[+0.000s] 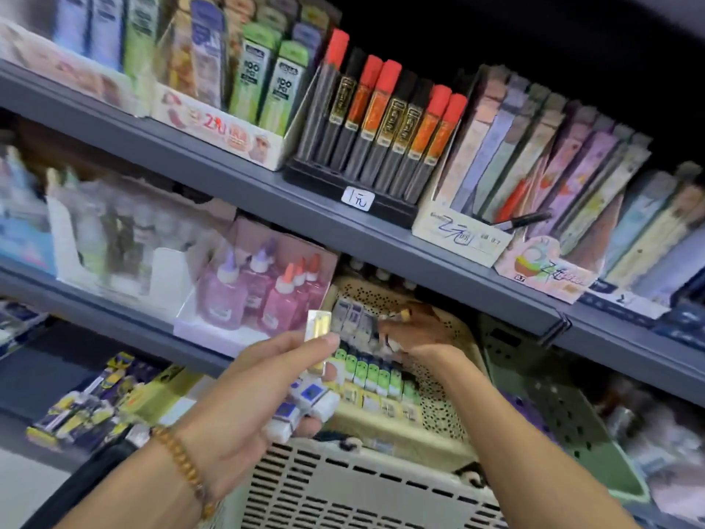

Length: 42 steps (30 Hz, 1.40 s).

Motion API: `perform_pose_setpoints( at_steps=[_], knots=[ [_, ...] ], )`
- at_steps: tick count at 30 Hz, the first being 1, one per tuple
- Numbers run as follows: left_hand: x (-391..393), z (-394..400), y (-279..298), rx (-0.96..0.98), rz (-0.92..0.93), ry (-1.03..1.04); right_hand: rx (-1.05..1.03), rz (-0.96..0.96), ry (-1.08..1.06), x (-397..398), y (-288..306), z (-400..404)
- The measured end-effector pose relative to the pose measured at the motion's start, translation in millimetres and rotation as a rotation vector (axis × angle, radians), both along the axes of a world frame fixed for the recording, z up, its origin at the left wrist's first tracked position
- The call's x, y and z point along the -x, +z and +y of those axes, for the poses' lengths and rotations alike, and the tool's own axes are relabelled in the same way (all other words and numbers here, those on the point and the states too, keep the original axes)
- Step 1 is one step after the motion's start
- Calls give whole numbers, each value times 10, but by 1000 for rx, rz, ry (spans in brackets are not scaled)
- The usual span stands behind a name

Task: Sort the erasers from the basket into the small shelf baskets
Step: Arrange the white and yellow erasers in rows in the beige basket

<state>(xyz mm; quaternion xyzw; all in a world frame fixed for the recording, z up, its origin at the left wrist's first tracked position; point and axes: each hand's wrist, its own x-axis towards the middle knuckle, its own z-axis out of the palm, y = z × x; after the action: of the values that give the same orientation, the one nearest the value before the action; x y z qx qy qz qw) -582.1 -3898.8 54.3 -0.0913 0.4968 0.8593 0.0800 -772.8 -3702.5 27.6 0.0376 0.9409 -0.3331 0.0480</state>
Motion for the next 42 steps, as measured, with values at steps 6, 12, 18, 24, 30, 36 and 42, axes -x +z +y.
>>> perform_pose_setpoints(
  at_steps=[6, 12, 18, 24, 30, 36, 42],
  knots=[
    [23, -47, 5, -29, -24, 56, -24, 14, 103, 197, -22, 14],
    [38, -33, 22, -38, -28, 91, -188, -18, 92, 206, -34, 174],
    [39, 10, 0, -29, -50, 87, -33, -48, 119, 218, -69, 262],
    [57, 62, -1, -18, -58, 88, 54, -101, 36, 255, -135, 308],
    [63, 44, -22, -5, -62, 71, 384, -126, -106, 238, -162, 381],
    [70, 66, -50, 3, -68, 63, 321, -217, -142, 175, -187, 379],
    [88, 47, -66, -8, -84, 58, 586, -129, -226, 92, -126, 478]
  ],
)
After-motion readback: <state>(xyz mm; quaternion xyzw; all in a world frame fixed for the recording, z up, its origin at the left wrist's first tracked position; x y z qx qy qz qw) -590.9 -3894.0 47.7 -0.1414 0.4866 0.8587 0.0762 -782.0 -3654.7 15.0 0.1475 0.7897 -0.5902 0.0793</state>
